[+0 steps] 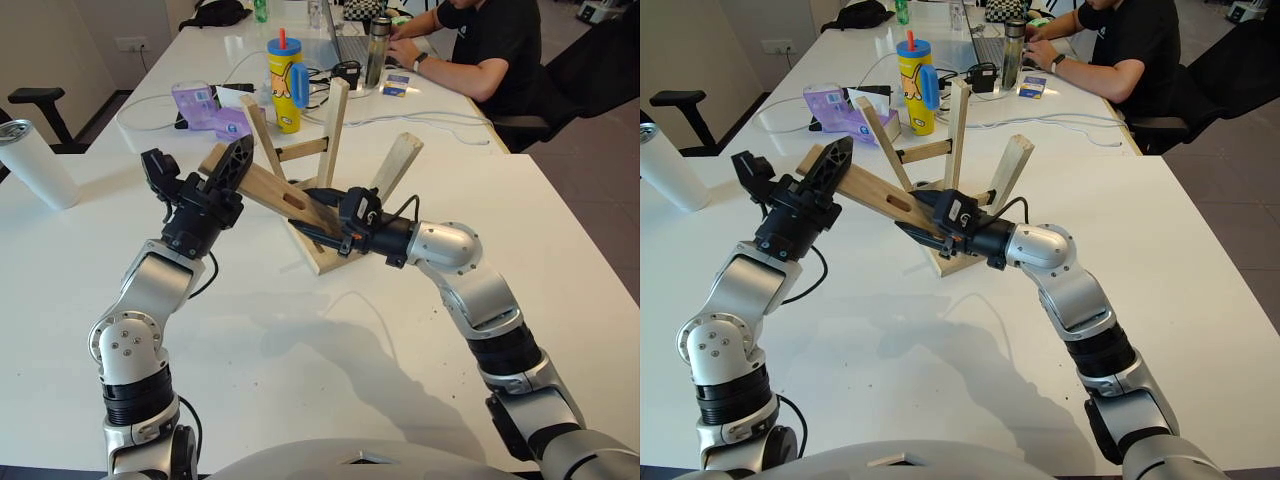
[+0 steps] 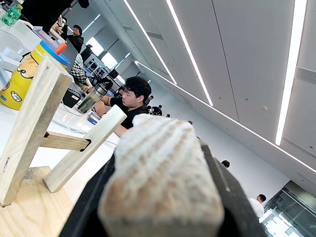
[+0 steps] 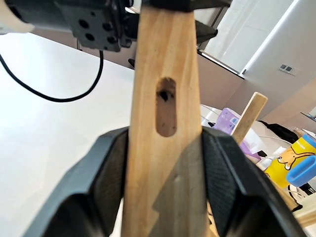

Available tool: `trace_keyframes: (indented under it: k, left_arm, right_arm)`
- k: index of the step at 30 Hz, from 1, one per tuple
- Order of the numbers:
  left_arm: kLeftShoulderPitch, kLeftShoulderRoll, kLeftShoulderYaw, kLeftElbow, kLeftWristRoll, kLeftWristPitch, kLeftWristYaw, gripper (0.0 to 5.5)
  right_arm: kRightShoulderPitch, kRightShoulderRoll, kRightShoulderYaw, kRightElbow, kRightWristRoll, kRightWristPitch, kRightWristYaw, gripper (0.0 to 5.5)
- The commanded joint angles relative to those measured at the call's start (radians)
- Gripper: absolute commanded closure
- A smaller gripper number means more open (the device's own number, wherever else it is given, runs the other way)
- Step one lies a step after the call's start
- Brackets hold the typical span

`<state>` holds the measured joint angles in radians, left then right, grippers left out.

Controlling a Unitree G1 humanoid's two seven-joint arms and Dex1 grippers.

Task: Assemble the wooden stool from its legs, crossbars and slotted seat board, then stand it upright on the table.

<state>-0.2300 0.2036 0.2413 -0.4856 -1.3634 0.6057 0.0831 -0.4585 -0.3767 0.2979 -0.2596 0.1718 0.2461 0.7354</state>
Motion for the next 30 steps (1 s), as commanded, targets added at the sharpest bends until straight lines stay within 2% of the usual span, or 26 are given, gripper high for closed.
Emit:
trace_keyframes:
  k: [1, 4, 11, 19, 30]
  left_arm:
    - [0.008, 0.007, -0.011, 0.002, -0.003, 0.004, 0.001, 4.48]
    - [0.008, 0.011, -0.01, 0.012, 0.014, -0.003, 0.002, 4.48]
    - [0.001, 0.012, 0.024, 0.063, 0.054, -0.034, 0.024, 4.49]
    - [-0.003, -0.003, 0.07, 0.102, 0.073, -0.073, 0.04, 4.49]
    - [-0.003, -0.006, 0.074, 0.1, 0.089, -0.077, 0.048, 4.49]
  right_arm:
    - [-0.001, 0.007, -0.027, -0.01, 0.021, 0.029, -0.006, 3.07]
    - [-0.001, 0.013, -0.04, -0.01, 0.027, 0.032, -0.012, 2.6]
    - [-0.04, 0.057, -0.167, 0.008, 0.121, 0.081, -0.067, 2.59]
    - [-0.12, 0.032, -0.338, 0.134, 0.169, 0.168, -0.175, 2.59]
    - [-0.115, 0.011, -0.358, 0.236, 0.104, 0.231, -0.288, 2.59]
